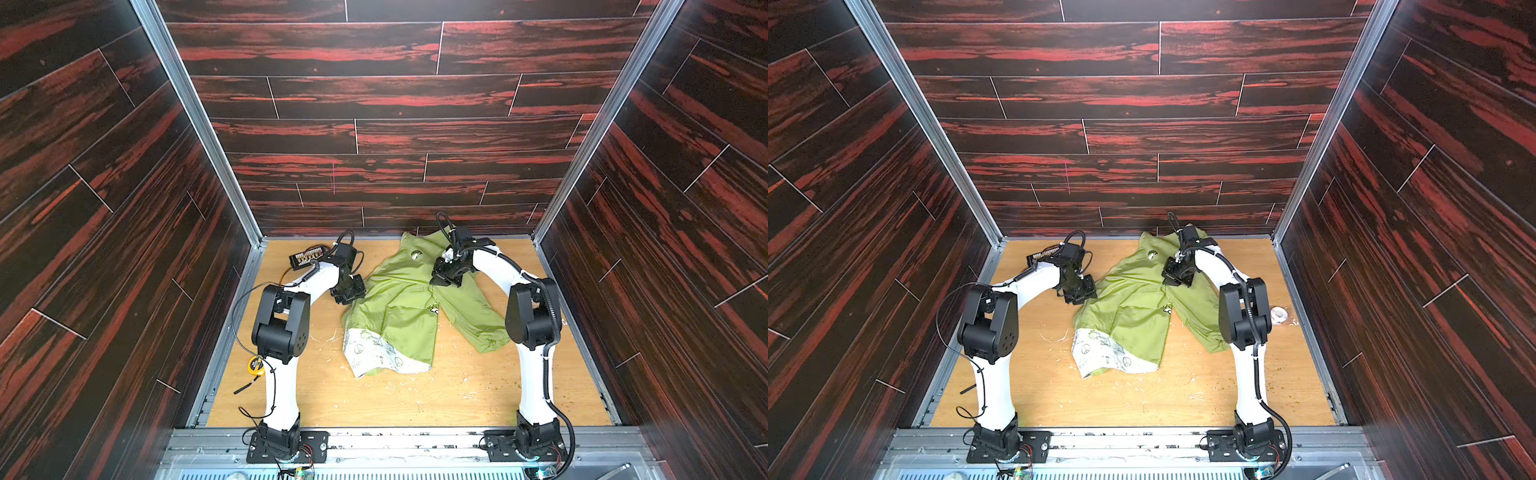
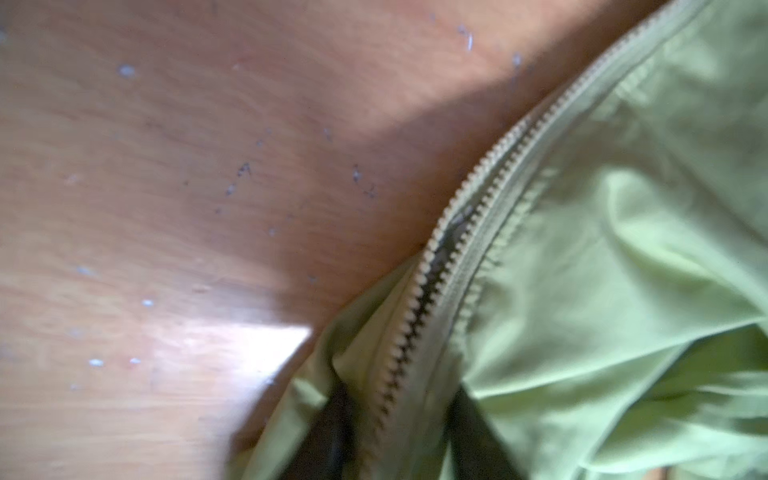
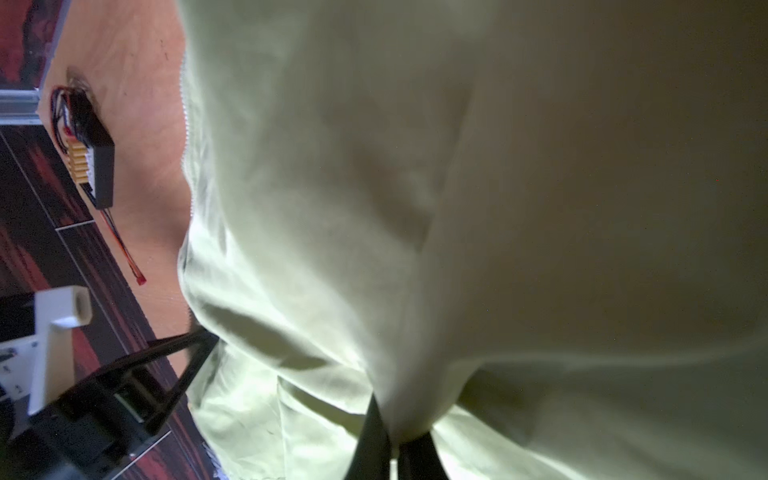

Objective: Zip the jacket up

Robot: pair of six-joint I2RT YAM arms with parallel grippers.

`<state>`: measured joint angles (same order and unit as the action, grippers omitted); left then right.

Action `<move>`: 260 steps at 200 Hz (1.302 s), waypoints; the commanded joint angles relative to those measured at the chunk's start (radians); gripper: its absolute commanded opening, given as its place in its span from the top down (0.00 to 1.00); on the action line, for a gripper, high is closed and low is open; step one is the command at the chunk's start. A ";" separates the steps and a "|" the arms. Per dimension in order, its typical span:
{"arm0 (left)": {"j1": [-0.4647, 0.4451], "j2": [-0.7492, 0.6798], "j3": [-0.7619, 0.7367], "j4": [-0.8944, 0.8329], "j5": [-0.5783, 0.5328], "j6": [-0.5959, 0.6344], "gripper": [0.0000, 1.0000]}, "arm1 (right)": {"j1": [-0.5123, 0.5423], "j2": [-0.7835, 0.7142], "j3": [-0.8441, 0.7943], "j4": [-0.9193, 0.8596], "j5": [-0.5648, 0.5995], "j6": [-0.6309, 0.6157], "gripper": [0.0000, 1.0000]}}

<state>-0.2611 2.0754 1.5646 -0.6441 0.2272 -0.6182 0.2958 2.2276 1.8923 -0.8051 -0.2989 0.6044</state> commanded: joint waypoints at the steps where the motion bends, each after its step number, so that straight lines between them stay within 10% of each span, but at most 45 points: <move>1: 0.008 -0.061 0.029 0.002 0.021 0.002 0.82 | -0.020 -0.078 -0.013 -0.028 0.022 -0.033 1.00; 45: 0.011 -0.203 0.053 -0.010 0.034 -0.006 1.00 | -0.097 -0.277 -0.118 -0.047 0.070 -0.067 1.00; 130: -0.072 -0.378 0.300 -0.133 0.199 0.016 1.00 | -0.256 -0.454 -0.068 -0.204 0.171 -0.163 1.00; 176: -0.194 -0.390 0.147 -0.118 0.109 -0.051 0.36 | -0.300 -0.416 -0.171 -0.228 0.236 -0.217 1.00; 208: -0.165 -0.391 0.123 -0.120 -0.045 -0.061 0.22 | -0.353 -0.480 -0.398 -0.154 0.206 -0.174 1.00; 237: -0.124 -0.340 0.144 -0.126 -0.073 -0.034 0.20 | -0.403 -0.543 -0.484 -0.114 0.193 -0.145 0.56; 260: -0.103 -0.249 0.165 -0.139 -0.047 0.010 0.19 | -0.400 -0.581 -0.460 -0.115 0.173 -0.144 0.42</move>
<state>-0.3847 1.7348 1.6936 -0.7567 0.2020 -0.6598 -0.1120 1.7756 1.3975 -0.9405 -0.0971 0.4507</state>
